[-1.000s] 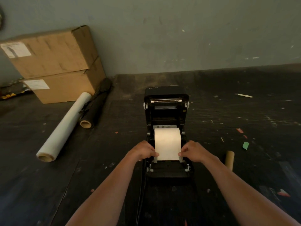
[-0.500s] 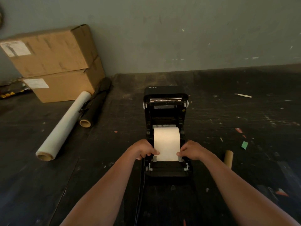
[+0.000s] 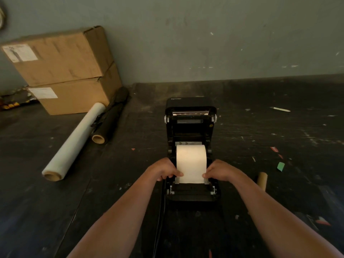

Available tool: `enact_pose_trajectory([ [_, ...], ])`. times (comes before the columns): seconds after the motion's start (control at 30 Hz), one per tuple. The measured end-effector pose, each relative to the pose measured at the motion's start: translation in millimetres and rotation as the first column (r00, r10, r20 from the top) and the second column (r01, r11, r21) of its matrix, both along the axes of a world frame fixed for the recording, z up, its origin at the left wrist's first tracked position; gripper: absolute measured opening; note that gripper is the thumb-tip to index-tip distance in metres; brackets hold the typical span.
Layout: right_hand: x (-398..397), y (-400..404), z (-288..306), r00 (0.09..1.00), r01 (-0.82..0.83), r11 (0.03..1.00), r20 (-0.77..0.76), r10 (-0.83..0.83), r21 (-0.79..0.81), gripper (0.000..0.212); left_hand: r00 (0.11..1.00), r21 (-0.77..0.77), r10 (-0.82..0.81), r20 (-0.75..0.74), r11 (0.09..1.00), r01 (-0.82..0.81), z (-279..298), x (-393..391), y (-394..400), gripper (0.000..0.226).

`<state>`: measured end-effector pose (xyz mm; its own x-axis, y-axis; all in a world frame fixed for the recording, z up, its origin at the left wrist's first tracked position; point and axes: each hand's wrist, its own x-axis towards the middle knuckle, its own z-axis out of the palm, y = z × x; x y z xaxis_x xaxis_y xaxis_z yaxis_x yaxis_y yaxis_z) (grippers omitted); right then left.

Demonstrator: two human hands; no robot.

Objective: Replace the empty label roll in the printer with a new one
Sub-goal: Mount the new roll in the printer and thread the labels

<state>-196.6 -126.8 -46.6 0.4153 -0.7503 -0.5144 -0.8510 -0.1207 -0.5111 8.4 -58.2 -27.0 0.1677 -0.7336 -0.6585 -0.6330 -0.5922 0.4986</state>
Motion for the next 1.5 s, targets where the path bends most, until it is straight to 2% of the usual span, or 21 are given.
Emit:
enact_pose_trajectory([
  [0.07,1,-2,1,1.0,0.004,1.0,-0.015,-0.003,0.015,0.027,0.998,0.016,0.056,-0.042,0.998,-0.055,-2,0,2,0.041],
  [0.17,4,-4,5,0.999,0.002,0.999,-0.043,0.0,0.047,0.029,0.995,0.016,0.083,-0.06,0.997,-0.082,-6,1,1,0.033],
  [0.27,5,-5,7,0.998,0.004,0.998,-0.056,-0.001,0.059,0.029,0.999,0.035,0.051,-0.001,0.998,-0.051,-8,2,-1,0.024],
  [0.5,1,1,1,0.998,0.054,0.999,-0.01,-0.054,-0.001,0.027,0.994,0.099,-0.043,0.104,0.995,0.033,1,2,-8,0.035],
  [0.6,2,1,3,0.999,0.039,0.999,-0.031,-0.039,0.023,0.029,0.984,0.004,-0.054,0.168,0.999,0.054,-1,-1,-6,0.027],
  [0.67,2,0,4,0.997,0.044,0.998,-0.058,-0.042,0.034,0.032,0.956,-0.142,-0.028,0.292,0.987,0.072,-5,-5,-2,0.033],
  [0.73,4,-1,6,0.996,0.058,0.997,-0.076,-0.054,0.055,0.033,0.922,-0.344,0.02,0.386,0.931,0.124,-1,-18,9,0.033],
  [0.8,6,-1,8,0.994,0.063,0.995,-0.089,-0.056,0.072,0.03,0.892,-0.435,-0.093,0.443,0.847,0.305,-2,-31,20,0.028],
  [0.87,8,-1,10,0.993,0.054,0.996,-0.105,-0.046,0.071,0.023,0.812,-0.412,-0.286,0.509,0.747,0.522,-9,-40,28,0.032],
  [0.93,9,-1,10,0.993,0.049,0.997,-0.108,-0.043,0.06,0.021,0.758,-0.371,-0.372,0.536,0.702,0.608,-20,-41,30,0.035],
  [1.1,8,1,12,0.992,0.037,0.998,-0.119,-0.031,0.049,0.012,0.67,-0.395,-0.404,0.623,0.577,0.715,-33,-35,29,0.03],
  [1.27,7,3,16,0.994,0.035,0.998,-0.107,-0.029,0.058,0.016,0.504,-0.31,-0.453,0.735,0.436,0.845,-30,-30,23,0.025],
  [1.5,7,4,16,0.993,0.026,0.998,-0.114,-0.02,0.052,0.016,0.419,-0.279,-0.434,0.798,0.35,0.894,-35,-30,22,0.021],
])
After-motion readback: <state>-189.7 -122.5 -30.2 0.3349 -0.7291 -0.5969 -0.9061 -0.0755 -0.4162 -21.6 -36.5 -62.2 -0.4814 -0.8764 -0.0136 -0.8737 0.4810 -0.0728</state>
